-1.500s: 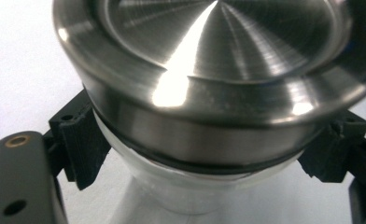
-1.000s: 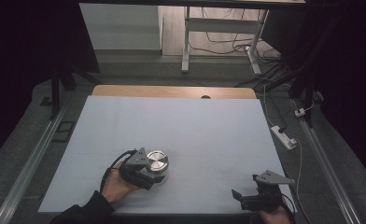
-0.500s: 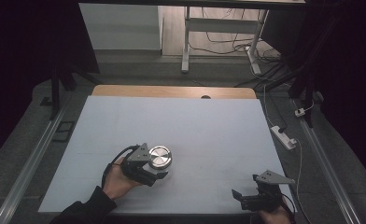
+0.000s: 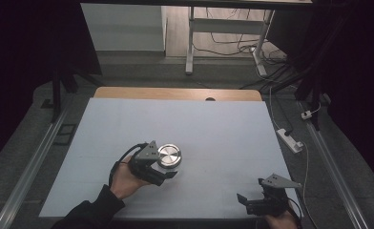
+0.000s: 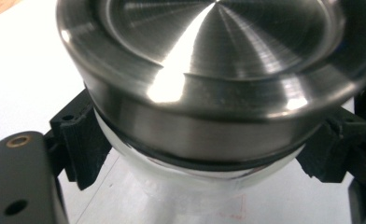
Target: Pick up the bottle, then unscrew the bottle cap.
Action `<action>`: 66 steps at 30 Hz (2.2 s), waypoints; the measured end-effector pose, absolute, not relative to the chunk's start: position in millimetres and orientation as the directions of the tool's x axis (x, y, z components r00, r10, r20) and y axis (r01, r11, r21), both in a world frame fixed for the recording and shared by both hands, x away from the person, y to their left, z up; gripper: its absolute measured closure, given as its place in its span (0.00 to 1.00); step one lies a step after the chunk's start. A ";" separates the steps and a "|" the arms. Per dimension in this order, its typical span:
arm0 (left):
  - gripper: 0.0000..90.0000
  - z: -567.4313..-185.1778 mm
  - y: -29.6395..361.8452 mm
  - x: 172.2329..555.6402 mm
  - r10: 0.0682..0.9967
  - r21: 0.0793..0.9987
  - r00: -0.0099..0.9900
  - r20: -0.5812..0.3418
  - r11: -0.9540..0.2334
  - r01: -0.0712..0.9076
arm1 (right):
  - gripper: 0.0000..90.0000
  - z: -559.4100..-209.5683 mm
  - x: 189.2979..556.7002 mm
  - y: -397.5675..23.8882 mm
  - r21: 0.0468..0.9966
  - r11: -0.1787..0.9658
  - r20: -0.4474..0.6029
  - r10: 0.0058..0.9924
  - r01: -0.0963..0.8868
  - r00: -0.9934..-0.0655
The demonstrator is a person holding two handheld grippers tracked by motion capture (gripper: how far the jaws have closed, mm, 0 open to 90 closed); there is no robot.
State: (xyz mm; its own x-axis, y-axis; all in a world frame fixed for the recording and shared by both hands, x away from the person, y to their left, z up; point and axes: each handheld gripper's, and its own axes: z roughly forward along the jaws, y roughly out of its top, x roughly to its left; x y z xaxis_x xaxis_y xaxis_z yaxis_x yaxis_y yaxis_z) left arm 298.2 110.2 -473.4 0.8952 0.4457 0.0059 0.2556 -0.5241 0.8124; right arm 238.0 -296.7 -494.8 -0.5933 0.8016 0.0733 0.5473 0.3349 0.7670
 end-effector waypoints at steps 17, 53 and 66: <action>0.18 -472.0 97.7 298.7 0.421 0.817 0.907 -0.022 -0.515 0.259 | 0.00 -493.9 238.2 -296.7 0.772 0.336 0.075 0.795 0.540 -0.602; 0.18 -477.3 88.2 299.3 0.403 0.812 0.915 -0.029 -0.524 0.256 | 0.00 -461.4 245.1 -239.4 0.844 0.350 0.136 0.593 0.407 -0.793; 0.18 -477.6 86.0 298.1 0.394 0.810 0.919 -0.026 -0.531 0.250 | 0.00 -449.4 255.3 -206.8 0.841 0.392 0.099 0.566 0.372 -0.818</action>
